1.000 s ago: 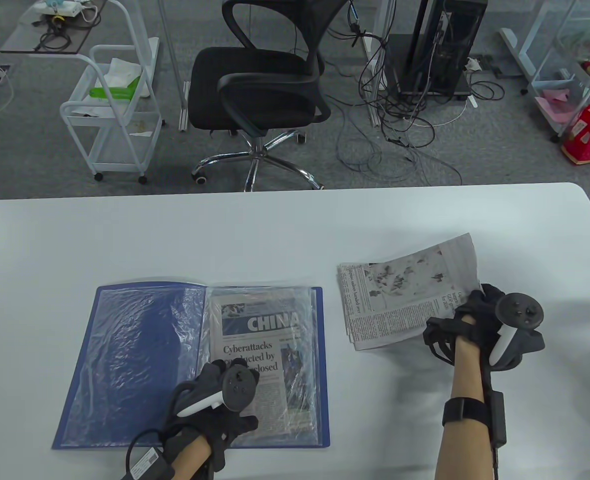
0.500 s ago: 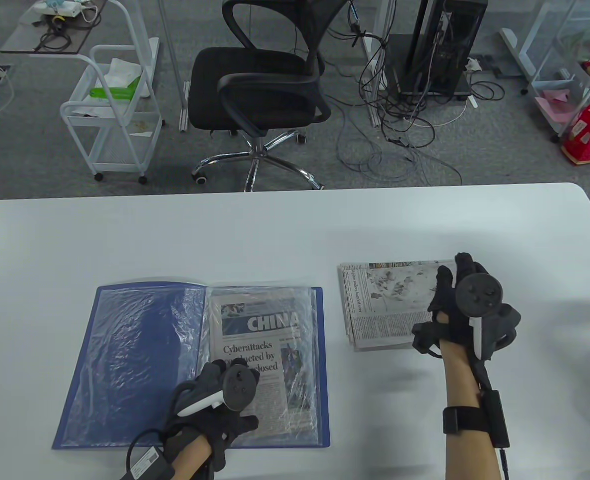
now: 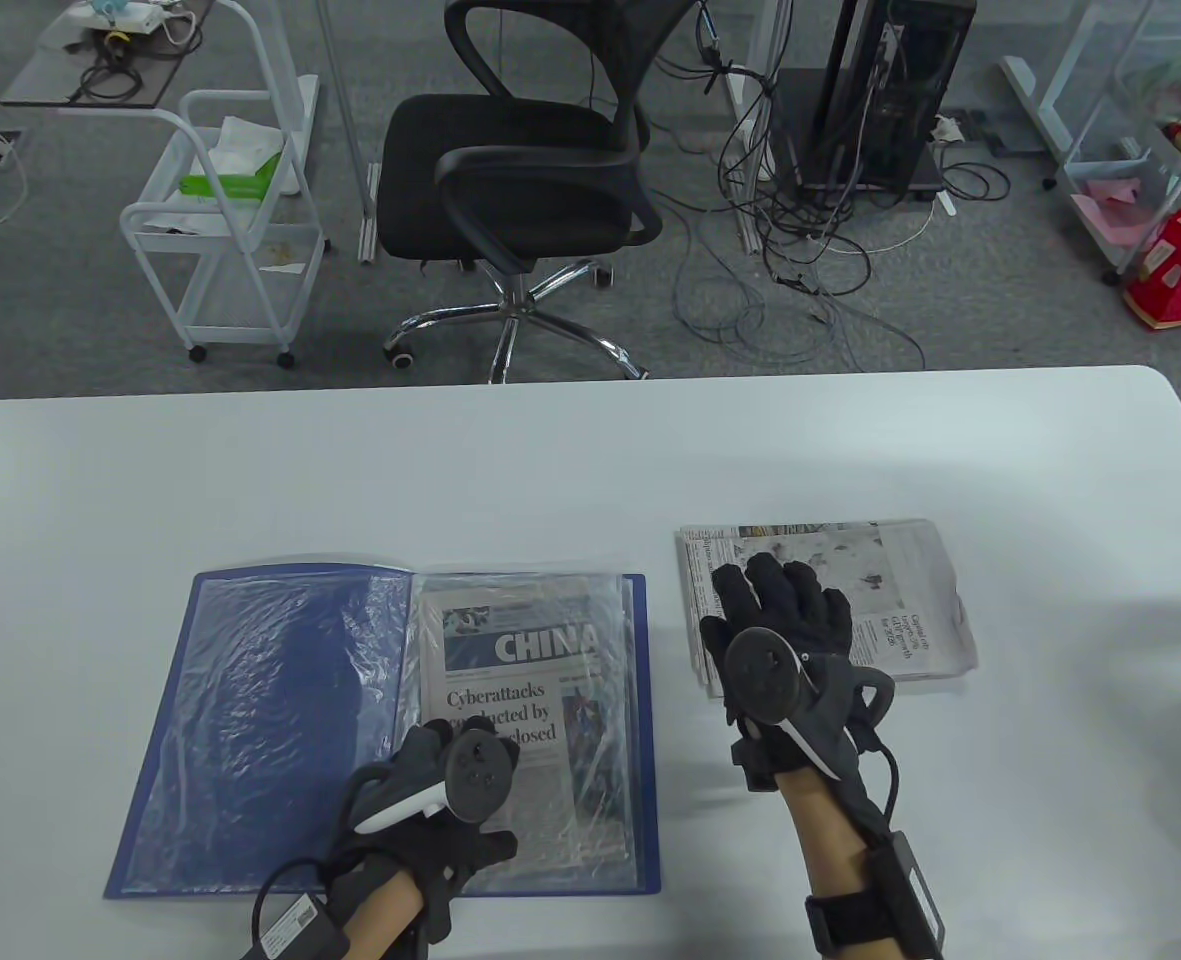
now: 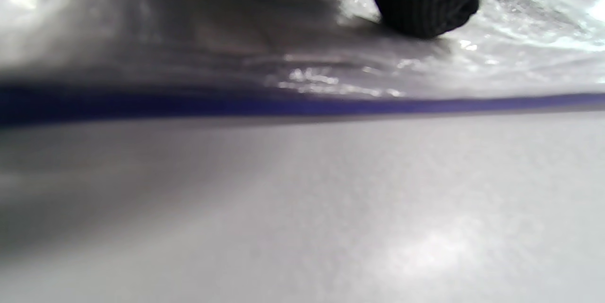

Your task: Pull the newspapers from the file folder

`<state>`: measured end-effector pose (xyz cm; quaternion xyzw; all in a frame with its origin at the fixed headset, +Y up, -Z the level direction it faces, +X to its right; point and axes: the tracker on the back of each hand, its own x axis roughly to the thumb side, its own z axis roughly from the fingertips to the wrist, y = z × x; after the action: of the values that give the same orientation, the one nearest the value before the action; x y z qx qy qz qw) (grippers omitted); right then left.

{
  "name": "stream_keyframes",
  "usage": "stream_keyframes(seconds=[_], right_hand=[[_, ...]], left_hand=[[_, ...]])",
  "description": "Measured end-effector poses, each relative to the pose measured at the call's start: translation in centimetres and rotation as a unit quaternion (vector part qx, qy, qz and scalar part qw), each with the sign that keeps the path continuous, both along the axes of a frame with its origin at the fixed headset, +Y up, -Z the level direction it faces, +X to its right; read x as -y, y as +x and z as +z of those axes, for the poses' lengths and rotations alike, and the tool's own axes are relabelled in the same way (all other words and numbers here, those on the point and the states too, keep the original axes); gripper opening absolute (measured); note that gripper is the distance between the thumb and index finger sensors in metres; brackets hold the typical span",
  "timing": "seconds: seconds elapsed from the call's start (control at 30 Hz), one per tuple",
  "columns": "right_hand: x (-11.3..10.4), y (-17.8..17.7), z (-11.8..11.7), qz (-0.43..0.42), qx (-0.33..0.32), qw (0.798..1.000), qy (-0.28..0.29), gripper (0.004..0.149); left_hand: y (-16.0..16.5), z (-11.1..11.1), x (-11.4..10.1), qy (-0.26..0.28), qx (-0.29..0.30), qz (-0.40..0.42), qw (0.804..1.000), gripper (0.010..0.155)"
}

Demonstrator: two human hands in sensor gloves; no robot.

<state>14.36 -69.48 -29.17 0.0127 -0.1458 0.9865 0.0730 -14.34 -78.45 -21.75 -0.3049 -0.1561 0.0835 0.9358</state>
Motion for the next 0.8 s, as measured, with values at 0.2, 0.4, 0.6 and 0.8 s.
stream_keyframes(seconds=[0.2, 0.4, 0.6, 0.8], right_hand=[[1.6, 0.0, -0.3, 0.004, 0.008, 1.000, -0.018, 0.055], [1.5, 0.5, -0.4, -0.002, 0.015, 1.000, -0.022, 0.055], [1.4, 0.6, -0.5, -0.017, 0.013, 1.000, -0.021, 0.055], [1.0, 0.2, -0.3, -0.022, -0.001, 1.000, -0.016, 0.056]], left_hand=[[0.0, 0.0, 0.0, 0.005, 0.001, 0.002, 1.000, 0.083], [0.4, 0.2, -1.1, 0.049, -0.002, 0.035, 0.998, 0.086], [3.5, -1.3, -2.3, 0.059, -0.042, 0.008, 0.997, 0.090], [5.0, -2.3, 0.2, 0.020, -0.094, -0.054, 0.994, 0.091]])
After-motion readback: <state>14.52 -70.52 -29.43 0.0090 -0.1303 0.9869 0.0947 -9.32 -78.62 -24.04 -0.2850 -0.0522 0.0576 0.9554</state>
